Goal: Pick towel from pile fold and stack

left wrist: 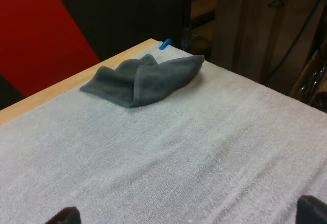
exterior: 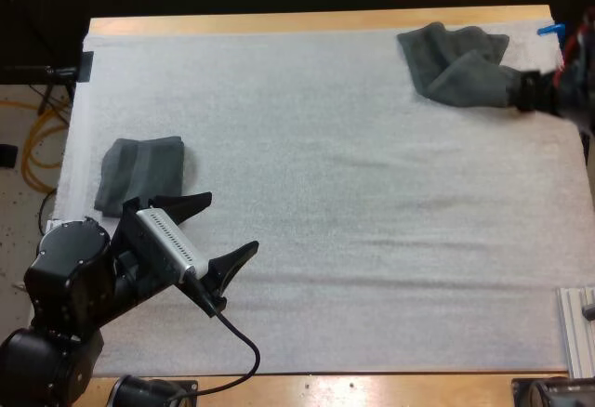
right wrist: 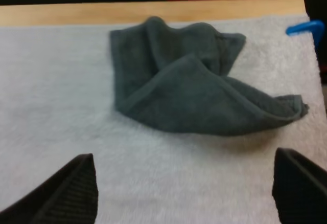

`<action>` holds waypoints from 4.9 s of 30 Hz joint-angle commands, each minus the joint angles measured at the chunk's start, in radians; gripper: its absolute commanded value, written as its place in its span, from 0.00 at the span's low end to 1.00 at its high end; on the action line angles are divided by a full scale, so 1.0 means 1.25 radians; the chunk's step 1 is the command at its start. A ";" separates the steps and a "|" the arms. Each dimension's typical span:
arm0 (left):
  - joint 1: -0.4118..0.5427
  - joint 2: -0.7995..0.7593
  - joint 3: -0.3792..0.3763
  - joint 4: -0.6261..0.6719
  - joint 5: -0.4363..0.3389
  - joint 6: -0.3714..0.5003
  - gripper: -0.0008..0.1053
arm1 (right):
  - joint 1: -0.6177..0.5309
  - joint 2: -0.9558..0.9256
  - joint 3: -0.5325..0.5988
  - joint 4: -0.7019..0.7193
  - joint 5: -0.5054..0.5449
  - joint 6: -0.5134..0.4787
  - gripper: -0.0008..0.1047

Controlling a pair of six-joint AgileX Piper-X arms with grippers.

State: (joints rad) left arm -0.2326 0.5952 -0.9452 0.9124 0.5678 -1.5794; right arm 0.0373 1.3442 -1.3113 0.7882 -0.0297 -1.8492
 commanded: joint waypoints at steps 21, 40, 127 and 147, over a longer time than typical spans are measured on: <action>-0.003 -0.001 -0.005 -0.005 0.009 -0.013 0.74 | -0.003 0.518 -0.246 0.001 0.083 0.155 0.66; -0.003 -0.001 -0.005 -0.005 0.009 -0.063 0.74 | -0.037 0.649 -0.328 0.010 0.075 0.202 0.01; -0.003 -0.001 -0.005 -0.005 0.009 -0.064 0.74 | 0.309 0.338 -0.181 -0.167 -0.322 0.328 0.62; -0.003 -0.001 -0.005 -0.005 0.009 -0.067 0.74 | 0.309 -0.007 0.038 0.132 -0.243 0.129 0.59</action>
State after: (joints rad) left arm -0.2326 0.5952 -0.9452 0.9124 0.5694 -1.6530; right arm 0.4223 1.3421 -1.2684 0.9466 -0.3350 -1.6755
